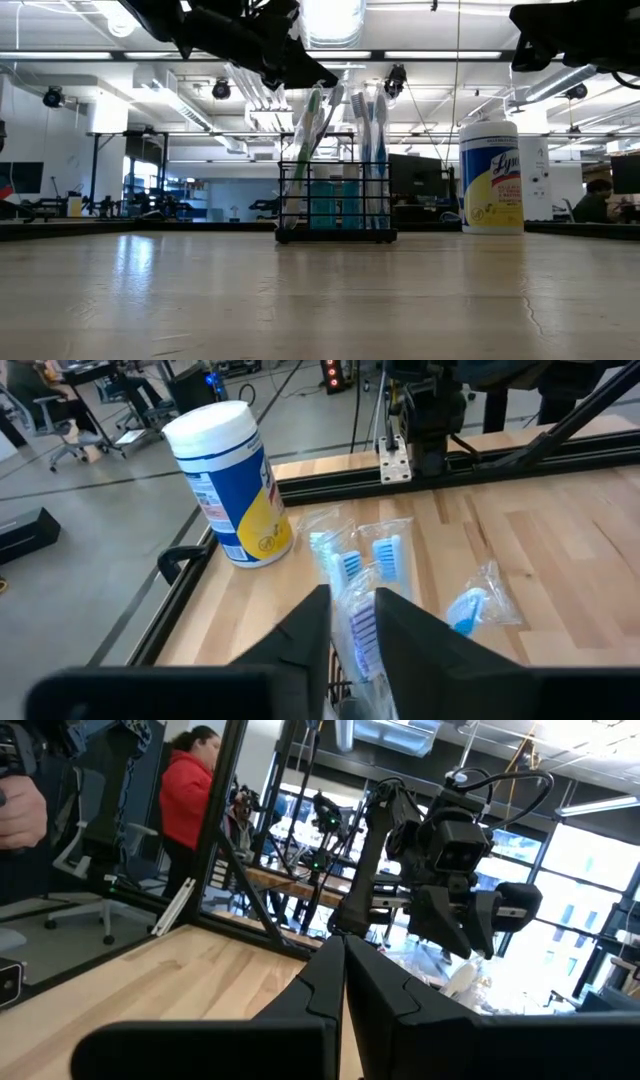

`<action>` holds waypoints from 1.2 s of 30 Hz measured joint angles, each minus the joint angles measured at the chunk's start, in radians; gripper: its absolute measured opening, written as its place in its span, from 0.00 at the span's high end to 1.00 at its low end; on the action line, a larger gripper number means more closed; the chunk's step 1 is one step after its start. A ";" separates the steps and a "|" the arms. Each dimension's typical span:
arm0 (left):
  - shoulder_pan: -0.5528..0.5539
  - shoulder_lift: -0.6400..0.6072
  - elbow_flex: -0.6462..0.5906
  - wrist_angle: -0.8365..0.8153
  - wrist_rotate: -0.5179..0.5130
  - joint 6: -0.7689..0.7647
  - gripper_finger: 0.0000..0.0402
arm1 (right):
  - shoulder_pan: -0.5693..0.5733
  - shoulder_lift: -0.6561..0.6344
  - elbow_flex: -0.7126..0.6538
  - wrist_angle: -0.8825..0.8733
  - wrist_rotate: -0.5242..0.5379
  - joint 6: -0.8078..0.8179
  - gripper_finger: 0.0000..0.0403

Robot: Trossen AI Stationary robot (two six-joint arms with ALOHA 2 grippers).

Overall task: Pick & Place toothbrushing station
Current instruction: Put the violet toothbrush in the wire organizer

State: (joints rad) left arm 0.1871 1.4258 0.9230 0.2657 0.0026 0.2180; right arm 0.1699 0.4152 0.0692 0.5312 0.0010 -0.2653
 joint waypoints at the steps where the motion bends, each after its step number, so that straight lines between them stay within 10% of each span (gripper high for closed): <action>1: 0.000 0.000 0.000 0.002 0.000 0.002 0.80 | 0.000 0.000 0.000 0.000 0.000 0.000 0.98; 9: 0.000 0.000 0.000 0.004 0.034 0.025 0.98 | 0.000 0.000 0.000 0.001 0.000 0.000 0.98; 36: -0.008 -0.214 -0.226 0.051 -0.064 -0.165 1.00 | 0.000 0.000 0.000 -0.001 0.000 0.003 0.98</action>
State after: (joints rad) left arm 0.1791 1.2120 0.6969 0.3164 -0.0616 0.0530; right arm 0.1697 0.4152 0.0692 0.5300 0.0010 -0.2619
